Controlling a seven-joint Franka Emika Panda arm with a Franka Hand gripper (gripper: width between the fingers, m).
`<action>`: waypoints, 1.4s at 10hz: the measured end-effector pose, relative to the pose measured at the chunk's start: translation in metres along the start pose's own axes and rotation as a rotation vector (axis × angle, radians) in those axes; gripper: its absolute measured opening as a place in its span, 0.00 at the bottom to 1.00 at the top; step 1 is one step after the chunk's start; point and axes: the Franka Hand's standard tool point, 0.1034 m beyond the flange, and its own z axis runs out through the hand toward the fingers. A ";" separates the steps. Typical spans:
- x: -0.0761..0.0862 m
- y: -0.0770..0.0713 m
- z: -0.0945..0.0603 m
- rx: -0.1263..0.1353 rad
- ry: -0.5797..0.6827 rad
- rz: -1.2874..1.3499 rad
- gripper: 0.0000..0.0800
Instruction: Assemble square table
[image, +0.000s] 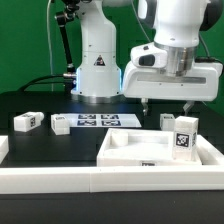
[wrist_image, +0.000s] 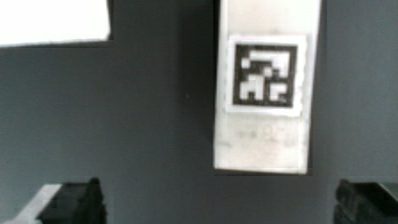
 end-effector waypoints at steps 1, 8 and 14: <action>0.003 0.002 -0.001 -0.004 -0.044 0.008 0.81; 0.013 0.007 -0.002 0.012 -0.118 -0.176 0.81; 0.011 -0.007 -0.003 0.009 -0.117 -0.103 0.81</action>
Offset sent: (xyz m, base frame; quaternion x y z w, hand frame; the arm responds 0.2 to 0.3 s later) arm 0.0055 0.0177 0.0048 0.0551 -0.0071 -0.0717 0.9959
